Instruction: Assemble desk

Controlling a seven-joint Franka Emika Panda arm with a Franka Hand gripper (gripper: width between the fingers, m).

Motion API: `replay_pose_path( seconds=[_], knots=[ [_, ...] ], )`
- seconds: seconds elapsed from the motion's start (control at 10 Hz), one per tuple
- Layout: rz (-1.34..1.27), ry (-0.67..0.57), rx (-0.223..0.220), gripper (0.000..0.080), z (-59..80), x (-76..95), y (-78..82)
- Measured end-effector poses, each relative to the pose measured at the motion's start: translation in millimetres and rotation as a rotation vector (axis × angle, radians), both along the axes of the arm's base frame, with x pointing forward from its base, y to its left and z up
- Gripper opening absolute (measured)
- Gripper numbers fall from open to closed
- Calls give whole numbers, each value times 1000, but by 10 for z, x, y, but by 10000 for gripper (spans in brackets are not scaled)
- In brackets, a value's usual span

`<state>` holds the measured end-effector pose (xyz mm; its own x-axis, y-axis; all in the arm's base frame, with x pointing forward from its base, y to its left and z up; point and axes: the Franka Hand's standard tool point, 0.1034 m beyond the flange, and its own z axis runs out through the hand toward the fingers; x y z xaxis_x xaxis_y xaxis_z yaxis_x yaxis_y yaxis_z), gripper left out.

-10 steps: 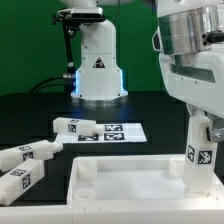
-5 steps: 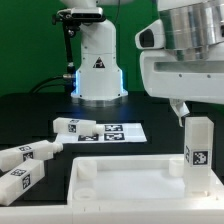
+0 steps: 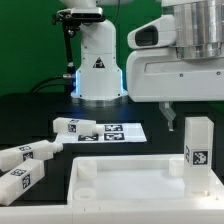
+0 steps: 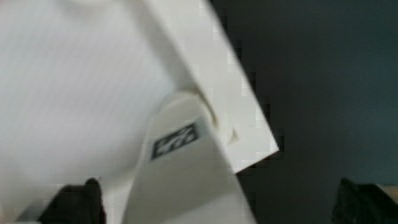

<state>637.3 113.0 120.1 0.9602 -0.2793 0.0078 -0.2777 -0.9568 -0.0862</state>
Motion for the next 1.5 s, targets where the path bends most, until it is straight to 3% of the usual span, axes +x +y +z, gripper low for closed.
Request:
replay_pose_path(
  seconds=[0.1, 0.2, 0.4, 0.5, 0.6, 0.7, 0.8, 1.1, 1.2, 1.3, 1.5],
  knots=[
    [156, -26, -60, 649, -15, 13, 10],
    [172, -35, -68, 649, -22, 3, 91],
    [120, -31, -56, 619, -21, 6, 80],
    [66, -28, -53, 438, -21, 4, 93],
    [13, -25, -50, 438, -20, 5, 87],
    [-65, -17, -47, 291, -24, 5, 54],
    [-113, -11, -38, 291, -18, 13, 30],
    [-536, 25, 27, 290, -41, -9, 14],
    [-776, 40, 98, 290, -49, -14, -9],
    [-915, 69, 134, 291, -47, -19, -10],
    [-1020, 87, 138, 291, -52, -29, 28]
  ],
)
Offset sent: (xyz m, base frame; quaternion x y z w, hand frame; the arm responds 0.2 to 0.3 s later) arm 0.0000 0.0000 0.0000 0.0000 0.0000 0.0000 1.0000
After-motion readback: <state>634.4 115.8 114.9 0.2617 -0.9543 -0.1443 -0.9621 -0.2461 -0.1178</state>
